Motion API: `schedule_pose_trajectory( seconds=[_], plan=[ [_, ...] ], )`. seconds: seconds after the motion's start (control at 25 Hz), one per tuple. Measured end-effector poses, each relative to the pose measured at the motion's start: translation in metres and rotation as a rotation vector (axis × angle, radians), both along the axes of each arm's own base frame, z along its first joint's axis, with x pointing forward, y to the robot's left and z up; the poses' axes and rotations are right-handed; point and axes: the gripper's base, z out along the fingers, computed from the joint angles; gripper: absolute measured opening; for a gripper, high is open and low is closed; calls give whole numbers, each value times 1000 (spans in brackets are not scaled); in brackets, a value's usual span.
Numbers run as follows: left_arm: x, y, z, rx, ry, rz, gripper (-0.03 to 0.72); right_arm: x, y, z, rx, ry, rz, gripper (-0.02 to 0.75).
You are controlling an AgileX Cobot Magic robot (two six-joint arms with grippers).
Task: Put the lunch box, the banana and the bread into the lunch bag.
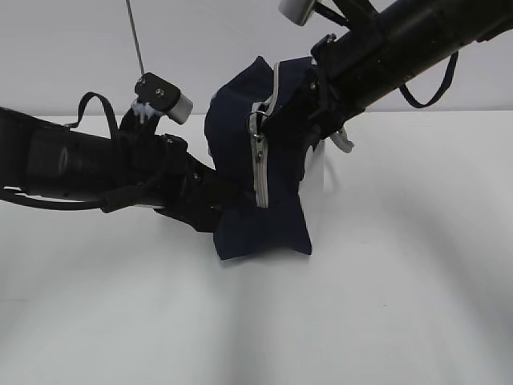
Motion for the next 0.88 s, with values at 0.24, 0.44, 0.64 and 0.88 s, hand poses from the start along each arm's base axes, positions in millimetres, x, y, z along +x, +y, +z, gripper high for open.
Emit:
schedule_pose_trajectory(
  seconds=[0.24, 0.44, 0.64, 0.88],
  plan=[
    [0, 0, 0, -1, -1, 0, 13, 6, 2, 20, 21, -61, -11, -16],
    [0, 0, 0, 1, -1, 1, 12, 9, 2, 31, 35, -90, -21, -16],
    [0, 0, 0, 1, -2, 2, 12, 12, 2, 32, 40, -101, -49, -16],
    [1, 0, 1, -8, 13, 12, 12, 17, 1, 33, 48, -140, -102, -16]
  ],
)
